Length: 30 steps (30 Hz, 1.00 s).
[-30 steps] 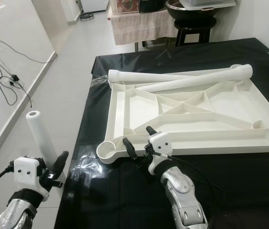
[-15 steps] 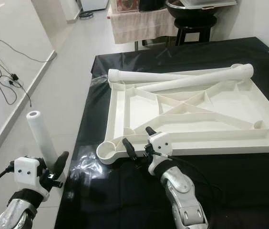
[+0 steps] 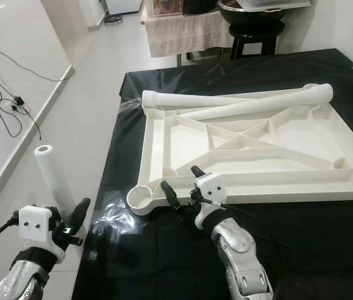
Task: Building children table
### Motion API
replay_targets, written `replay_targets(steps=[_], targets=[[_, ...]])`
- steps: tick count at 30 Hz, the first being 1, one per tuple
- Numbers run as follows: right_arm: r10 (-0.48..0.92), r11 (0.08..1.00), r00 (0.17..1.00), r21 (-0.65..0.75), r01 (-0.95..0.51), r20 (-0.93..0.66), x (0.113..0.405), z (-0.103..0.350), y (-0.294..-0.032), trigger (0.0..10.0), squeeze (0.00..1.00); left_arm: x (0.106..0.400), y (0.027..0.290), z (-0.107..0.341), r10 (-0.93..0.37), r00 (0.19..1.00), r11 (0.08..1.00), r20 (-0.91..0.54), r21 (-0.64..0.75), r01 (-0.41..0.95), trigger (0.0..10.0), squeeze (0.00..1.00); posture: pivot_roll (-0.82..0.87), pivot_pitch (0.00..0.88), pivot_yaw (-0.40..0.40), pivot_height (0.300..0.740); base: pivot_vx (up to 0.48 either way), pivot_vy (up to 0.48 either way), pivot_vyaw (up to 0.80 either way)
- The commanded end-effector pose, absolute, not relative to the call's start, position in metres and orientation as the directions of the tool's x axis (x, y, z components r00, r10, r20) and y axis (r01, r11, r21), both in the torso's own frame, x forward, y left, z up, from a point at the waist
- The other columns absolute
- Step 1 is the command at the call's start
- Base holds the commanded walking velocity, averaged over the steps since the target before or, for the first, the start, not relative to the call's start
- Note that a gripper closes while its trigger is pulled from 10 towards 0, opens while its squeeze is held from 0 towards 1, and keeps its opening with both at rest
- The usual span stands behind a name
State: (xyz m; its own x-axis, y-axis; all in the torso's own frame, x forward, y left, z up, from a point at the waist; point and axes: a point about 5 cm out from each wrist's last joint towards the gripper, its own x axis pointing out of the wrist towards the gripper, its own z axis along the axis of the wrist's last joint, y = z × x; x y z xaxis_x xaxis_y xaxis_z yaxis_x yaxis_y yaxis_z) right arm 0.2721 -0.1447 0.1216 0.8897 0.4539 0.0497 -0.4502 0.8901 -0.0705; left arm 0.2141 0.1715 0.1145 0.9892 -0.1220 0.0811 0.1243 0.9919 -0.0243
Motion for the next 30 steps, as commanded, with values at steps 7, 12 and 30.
replay_targets(steps=[7,12,30], targets=[[0.466,0.885,0.884,-0.048,-0.464,0.041,0.2722,0.1200,-0.1420,10.0,0.00,0.2128,0.1750,0.1159,-0.113,0.990,0.993,0.083,-0.028,0.116,10.0,0.00,-0.14,0.121,0.109,0.740,0.000,0.000,0.00],[0.466,0.885,0.884,-0.046,-0.464,0.042,0.2727,0.1204,-0.1418,10.0,0.00,0.2133,0.1754,0.1163,-0.111,0.990,0.993,0.085,-0.028,0.114,10.0,0.00,-0.14,0.124,0.108,0.740,0.000,0.000,0.00],[0.467,0.884,0.883,-0.037,-0.465,0.043,0.2734,0.1213,-0.1416,10.0,0.00,0.2134,0.1763,0.1174,-0.109,0.990,0.993,0.087,-0.026,0.111,10.0,0.00,-0.14,0.132,0.109,0.740,0.000,0.000,0.00]])
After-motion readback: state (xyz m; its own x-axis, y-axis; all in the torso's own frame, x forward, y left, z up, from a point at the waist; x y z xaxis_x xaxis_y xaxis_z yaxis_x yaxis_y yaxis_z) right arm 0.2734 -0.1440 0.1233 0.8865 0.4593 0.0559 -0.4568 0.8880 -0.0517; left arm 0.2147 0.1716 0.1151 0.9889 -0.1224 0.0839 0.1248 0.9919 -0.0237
